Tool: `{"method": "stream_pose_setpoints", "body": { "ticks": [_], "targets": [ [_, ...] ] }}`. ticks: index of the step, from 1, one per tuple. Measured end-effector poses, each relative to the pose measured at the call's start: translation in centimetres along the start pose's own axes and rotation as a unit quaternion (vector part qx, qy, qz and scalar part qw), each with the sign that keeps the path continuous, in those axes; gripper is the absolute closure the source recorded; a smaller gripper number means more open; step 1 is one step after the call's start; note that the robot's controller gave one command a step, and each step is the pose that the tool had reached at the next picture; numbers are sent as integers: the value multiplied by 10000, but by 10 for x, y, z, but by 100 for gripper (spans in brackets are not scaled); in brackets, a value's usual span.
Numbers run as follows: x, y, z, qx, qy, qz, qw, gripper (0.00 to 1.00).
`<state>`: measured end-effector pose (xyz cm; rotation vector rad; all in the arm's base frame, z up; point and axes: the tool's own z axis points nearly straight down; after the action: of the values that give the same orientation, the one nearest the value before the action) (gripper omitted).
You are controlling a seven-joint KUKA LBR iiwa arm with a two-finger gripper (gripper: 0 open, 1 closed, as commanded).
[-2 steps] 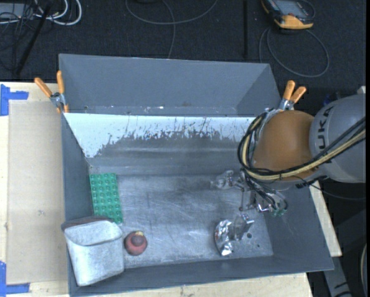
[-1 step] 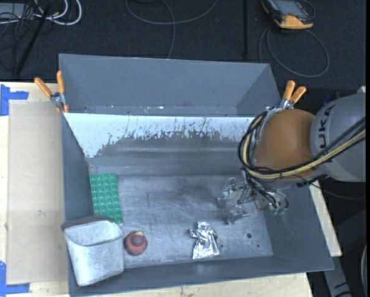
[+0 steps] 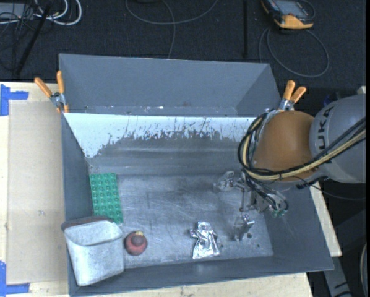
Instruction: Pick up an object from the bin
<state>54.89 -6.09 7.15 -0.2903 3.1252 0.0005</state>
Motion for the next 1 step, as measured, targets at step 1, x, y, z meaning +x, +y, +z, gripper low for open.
{"method": "stream_pose_setpoints", "body": {
  "ticks": [1],
  "targets": [
    [56,53,-5,72,-190,-1420,9897,0]
  ]
}}
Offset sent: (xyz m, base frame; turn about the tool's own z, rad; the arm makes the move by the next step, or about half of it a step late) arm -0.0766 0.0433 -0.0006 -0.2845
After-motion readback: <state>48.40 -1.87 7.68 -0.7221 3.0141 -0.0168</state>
